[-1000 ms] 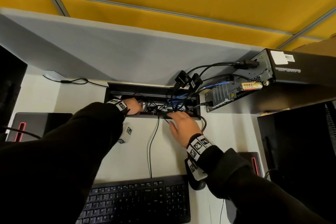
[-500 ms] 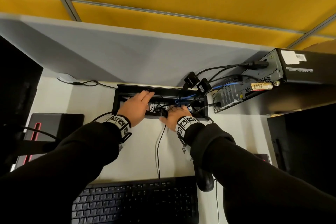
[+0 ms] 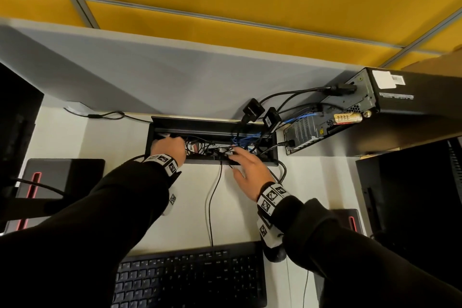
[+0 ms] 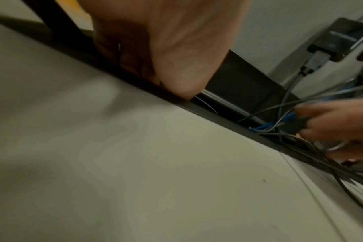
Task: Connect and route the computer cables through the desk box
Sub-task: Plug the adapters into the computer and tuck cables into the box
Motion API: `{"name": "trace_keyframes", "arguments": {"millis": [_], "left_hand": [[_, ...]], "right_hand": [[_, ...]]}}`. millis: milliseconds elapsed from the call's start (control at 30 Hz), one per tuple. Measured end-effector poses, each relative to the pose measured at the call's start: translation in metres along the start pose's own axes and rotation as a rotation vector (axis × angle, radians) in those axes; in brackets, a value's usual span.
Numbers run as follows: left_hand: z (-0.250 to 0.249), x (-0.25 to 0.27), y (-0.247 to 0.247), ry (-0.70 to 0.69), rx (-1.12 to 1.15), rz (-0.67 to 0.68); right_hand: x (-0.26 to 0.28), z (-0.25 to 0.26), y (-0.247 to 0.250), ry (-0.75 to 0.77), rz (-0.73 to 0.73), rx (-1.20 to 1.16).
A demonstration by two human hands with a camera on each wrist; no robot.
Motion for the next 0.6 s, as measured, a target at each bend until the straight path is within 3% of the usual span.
{"name": "trace_keyframes", "arguments": {"millis": [67, 133, 233, 333, 400, 500, 600], "left_hand": [[0.0, -0.005, -0.003, -0.03, 0.062, 0.059], [0.006, -0.008, -0.001, -0.075, 0.184, 0.065], [0.013, -0.002, 0.007, -0.157, 0.285, -0.041], [0.001, 0.022, 0.018, -0.344, 0.253, -0.295], [-0.013, 0.033, 0.021, -0.468, 0.248, -0.361], [-0.035, 0.034, 0.023, -0.574, 0.23, -0.299], [-0.058, 0.032, 0.022, -0.538, 0.308, -0.116]], "right_hand": [[0.0, -0.004, 0.008, -0.069, -0.144, -0.12], [-0.001, -0.017, 0.018, -0.256, -0.313, -0.305], [-0.009, -0.035, 0.028, -0.469, -0.426, -0.705], [-0.025, -0.033, 0.031, -0.436, -0.377, -0.909], [-0.035, -0.028, 0.027, -0.383, -0.252, -0.953], [-0.04, -0.026, 0.018, -0.427, -0.114, -0.976], [-0.033, -0.038, 0.02, -0.525, -0.049, -0.811]]}}
Point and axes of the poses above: each hand's wrist, its own x-axis away from the middle knuckle, its own y-axis out of the back of the hand, z = x × y, the point moved 4 cm from there along -x, towards the middle knuckle, and after that the axes turned 5 degrees about z, right-handed, at the moved point
